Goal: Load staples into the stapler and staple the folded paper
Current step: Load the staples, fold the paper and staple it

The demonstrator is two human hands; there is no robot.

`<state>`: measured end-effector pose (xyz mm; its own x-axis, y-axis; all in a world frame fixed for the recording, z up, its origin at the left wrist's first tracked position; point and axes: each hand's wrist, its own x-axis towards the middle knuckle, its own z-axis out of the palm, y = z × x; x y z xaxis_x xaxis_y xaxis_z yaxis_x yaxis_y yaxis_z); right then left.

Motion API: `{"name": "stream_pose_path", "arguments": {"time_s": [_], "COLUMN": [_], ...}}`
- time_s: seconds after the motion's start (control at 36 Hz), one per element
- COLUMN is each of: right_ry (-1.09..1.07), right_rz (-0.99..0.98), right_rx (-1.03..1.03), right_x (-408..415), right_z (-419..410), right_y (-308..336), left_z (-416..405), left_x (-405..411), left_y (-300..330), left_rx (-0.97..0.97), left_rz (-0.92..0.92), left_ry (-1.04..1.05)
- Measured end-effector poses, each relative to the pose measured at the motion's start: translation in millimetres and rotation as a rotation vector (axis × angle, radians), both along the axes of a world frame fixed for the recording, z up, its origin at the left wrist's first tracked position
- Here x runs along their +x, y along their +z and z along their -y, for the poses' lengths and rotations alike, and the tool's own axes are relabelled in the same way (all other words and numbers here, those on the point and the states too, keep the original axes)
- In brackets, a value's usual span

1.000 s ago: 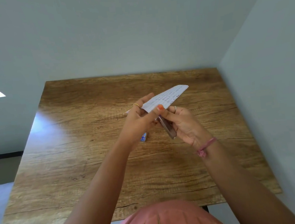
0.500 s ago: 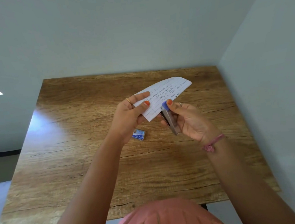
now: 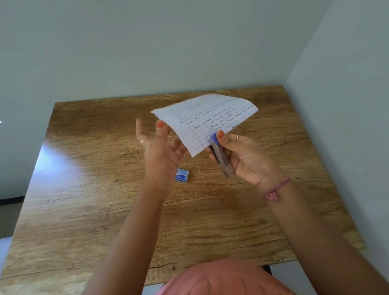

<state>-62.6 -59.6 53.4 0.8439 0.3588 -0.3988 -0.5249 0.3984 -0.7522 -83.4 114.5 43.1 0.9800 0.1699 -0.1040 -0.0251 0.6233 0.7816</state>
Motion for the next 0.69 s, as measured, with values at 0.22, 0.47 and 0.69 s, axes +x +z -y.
{"name": "stream_pose_path", "arguments": {"time_s": [0.22,0.47,0.69], "right_ry": [-0.048,-0.091,-0.167], "right_rz": [0.025,0.073,0.088], "right_rx": [0.014,0.018,0.028], "right_x": [-3.7,-6.3,-12.6], "right_z": [-7.2,-10.0,-17.2], "right_y": [-1.7,-5.7,-7.5], "left_z": [52.6,55.6,57.5], "left_x": [-33.5,-16.2,-15.5], "left_y": [-15.2,3.8,-2.5], "left_rx": [0.056,0.253,0.175], "left_rz": [0.006,0.056,0.034], "left_ry": [-0.101,-0.021,-0.002]}}
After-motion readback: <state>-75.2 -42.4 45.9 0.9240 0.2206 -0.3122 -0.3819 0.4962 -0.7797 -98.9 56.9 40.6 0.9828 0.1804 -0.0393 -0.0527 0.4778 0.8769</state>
